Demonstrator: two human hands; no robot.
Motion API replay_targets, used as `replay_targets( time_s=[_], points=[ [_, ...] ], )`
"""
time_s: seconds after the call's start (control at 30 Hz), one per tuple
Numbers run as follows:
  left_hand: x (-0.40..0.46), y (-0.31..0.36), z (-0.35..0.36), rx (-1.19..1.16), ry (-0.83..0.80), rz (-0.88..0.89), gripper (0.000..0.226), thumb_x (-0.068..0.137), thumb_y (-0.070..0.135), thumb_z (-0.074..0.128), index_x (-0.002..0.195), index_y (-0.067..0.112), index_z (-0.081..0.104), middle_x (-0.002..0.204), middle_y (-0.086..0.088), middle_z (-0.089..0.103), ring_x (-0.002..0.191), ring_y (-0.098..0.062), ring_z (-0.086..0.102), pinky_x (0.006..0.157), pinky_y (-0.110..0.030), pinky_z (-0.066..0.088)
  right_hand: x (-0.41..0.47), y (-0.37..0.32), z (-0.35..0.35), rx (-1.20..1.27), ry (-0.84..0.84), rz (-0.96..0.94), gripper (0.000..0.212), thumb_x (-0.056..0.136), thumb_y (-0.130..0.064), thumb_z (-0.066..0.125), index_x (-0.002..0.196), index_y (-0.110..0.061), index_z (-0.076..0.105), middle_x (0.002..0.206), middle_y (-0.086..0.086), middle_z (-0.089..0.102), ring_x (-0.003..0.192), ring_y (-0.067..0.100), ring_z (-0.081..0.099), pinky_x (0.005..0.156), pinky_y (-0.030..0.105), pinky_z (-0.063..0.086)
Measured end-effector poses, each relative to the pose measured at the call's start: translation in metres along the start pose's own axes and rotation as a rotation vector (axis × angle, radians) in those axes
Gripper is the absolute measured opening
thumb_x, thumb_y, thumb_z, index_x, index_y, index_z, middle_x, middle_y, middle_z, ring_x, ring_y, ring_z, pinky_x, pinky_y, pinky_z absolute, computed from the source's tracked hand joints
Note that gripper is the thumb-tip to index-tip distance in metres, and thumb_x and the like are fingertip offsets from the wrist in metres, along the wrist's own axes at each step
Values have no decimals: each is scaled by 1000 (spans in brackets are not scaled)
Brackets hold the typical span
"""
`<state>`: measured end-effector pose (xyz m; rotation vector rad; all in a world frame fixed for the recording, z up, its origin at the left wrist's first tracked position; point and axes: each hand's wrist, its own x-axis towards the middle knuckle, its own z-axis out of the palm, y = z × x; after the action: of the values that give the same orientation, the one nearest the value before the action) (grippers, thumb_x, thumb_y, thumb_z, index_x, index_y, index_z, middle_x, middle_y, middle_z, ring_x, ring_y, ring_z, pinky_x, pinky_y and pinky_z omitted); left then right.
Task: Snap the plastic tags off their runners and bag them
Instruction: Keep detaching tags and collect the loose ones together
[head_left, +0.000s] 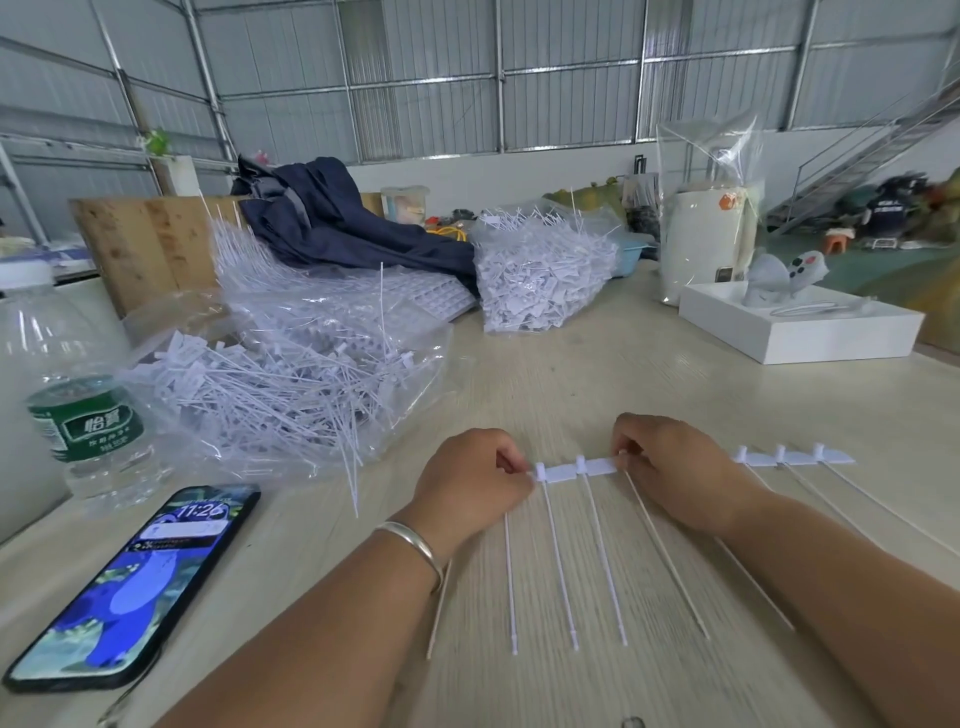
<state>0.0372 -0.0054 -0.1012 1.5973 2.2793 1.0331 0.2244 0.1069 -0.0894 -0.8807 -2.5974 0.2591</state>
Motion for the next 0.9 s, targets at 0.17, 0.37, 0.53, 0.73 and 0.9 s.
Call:
replay_targets(
  time_s=[0.17, 0.37, 0.53, 0.73, 0.9],
  points=[
    [5, -1, -4, -77, 195, -94, 14, 87, 29, 61, 75, 24, 67, 74, 10, 65, 73, -8, 61, 67, -28, 49, -4, 3, -8, 251, 173, -12, 12, 96, -1, 46, 89, -9, 51, 71, 13, 58, 58, 19, 45, 53, 26, 32],
    [8, -5, -6, -141, 203, -190, 40, 92, 37, 57, 68, 5, 54, 65, -3, 50, 60, -15, 45, 56, -28, 33, -2, 4, -11, 338, 240, -51, 17, 97, -10, 52, 86, -12, 64, 62, -2, 45, 56, 5, 41, 54, 16, 31],
    [6, -1, -9, -350, 154, -219, 31, 86, 26, 67, 64, 4, 63, 56, 3, 56, 54, -9, 48, 56, -24, 35, -1, 6, -10, 223, 256, -40, 12, 95, -28, 59, 86, -23, 66, 69, -6, 52, 64, 7, 45, 70, 27, 36],
    [2, 6, -10, -512, 111, -151, 29, 86, 20, 68, 66, 3, 56, 57, -4, 40, 45, -7, 33, 45, -16, 26, -4, -5, -7, 105, 162, -8, 23, 102, -20, 41, 97, -16, 63, 84, -5, 62, 83, 14, 57, 95, 37, 35],
    [-3, 20, -1, -675, 99, -41, 30, 88, 22, 68, 64, 7, 59, 54, 1, 45, 46, -7, 37, 45, -15, 30, -2, -33, 2, 334, 88, -17, 28, 101, -34, 44, 86, -15, 59, 71, -3, 51, 67, 10, 47, 80, 30, 34]
  ],
)
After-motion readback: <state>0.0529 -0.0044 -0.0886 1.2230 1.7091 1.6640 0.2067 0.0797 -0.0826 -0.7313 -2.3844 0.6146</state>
